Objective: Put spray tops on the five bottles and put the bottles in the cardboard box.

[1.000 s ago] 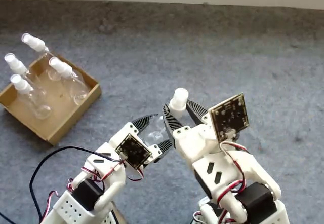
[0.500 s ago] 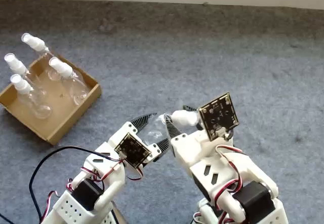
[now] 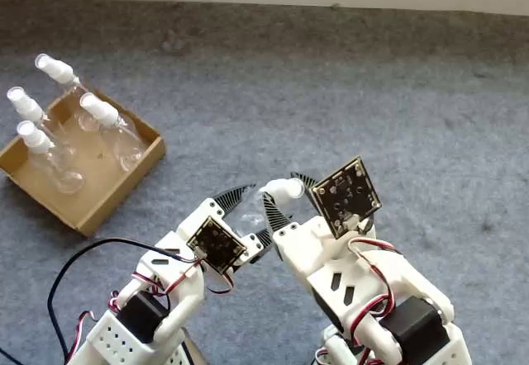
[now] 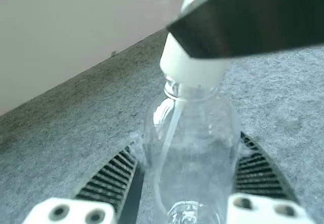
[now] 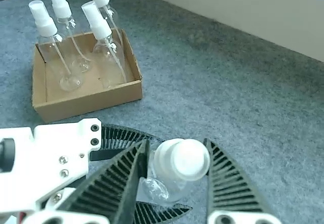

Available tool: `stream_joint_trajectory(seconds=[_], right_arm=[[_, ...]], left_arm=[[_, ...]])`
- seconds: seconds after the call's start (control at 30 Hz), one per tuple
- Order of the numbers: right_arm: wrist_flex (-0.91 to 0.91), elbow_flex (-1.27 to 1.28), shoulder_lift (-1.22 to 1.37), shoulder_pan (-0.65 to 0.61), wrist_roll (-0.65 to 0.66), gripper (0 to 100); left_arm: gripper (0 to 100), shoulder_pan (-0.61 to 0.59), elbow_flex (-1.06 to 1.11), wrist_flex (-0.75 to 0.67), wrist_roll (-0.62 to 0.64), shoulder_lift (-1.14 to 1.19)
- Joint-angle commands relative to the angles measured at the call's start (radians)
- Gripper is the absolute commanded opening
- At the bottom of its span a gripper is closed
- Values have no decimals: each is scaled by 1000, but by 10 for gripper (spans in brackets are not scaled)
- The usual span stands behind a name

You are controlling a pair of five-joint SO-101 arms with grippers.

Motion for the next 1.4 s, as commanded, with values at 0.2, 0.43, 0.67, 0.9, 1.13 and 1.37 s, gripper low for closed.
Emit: stream_joint_trajectory(seconds=[0.2,0.43,0.67,0.9,1.13,1.37], right_arm=[[125,-355,1,-4,12,152],[125,-357,2,220,11,122],[35,-166,1,297,9,5],[-320,278,-7,298,11,4],[-447,496,-7,295,12,4],[-550,538,-7,254,3,4]], left_arm=[[140,-13,21,-28,-6,-5],[140,-93,12,-40,-6,-5],[140,-196,21,-114,-6,-5],[140,-308,21,-184,25,-5],[140,-374,18,-207,112,-5],[140,-371,13,-227,117,-5]])
